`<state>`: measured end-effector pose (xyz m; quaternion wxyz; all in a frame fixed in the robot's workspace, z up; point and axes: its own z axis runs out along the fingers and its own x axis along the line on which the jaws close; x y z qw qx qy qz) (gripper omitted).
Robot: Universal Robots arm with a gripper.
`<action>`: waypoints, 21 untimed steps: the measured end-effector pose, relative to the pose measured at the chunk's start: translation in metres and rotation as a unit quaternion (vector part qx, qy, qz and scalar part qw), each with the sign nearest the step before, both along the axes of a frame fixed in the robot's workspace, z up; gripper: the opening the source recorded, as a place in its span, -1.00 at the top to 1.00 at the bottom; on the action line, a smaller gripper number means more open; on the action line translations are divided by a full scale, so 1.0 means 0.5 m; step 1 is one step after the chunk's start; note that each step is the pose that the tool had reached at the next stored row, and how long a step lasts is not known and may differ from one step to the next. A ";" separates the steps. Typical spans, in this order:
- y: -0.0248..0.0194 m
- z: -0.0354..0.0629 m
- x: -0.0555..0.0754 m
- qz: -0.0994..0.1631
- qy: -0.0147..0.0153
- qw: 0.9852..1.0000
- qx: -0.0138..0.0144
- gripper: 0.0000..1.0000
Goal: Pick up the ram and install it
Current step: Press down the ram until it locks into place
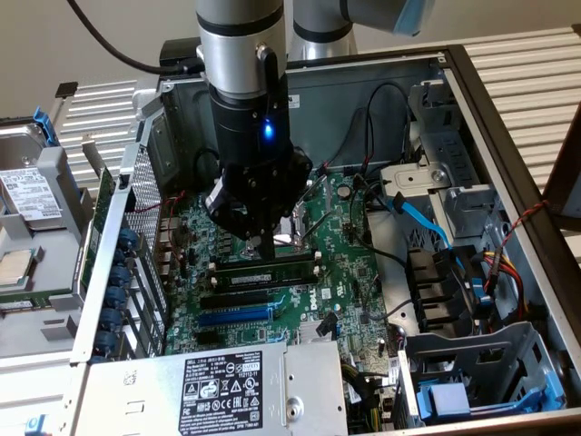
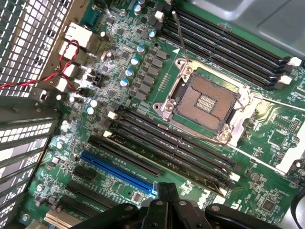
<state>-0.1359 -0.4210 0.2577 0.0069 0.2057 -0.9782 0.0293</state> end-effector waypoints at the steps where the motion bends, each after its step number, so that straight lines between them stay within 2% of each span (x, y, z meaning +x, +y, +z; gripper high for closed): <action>1: 0.0000 0.000 0.000 -0.006 0.000 1.000 0.000 0.79; 6: -0.0002 0.001 0.000 -0.043 0.000 0.999 0.000 0.79; 11: -0.0001 0.000 0.000 -0.081 -0.001 0.997 0.000 0.79; 16: -0.0001 0.000 0.000 -0.118 -0.001 0.993 0.000 0.79; 21: -0.0001 0.000 0.000 -0.155 -0.001 0.988 0.000 0.79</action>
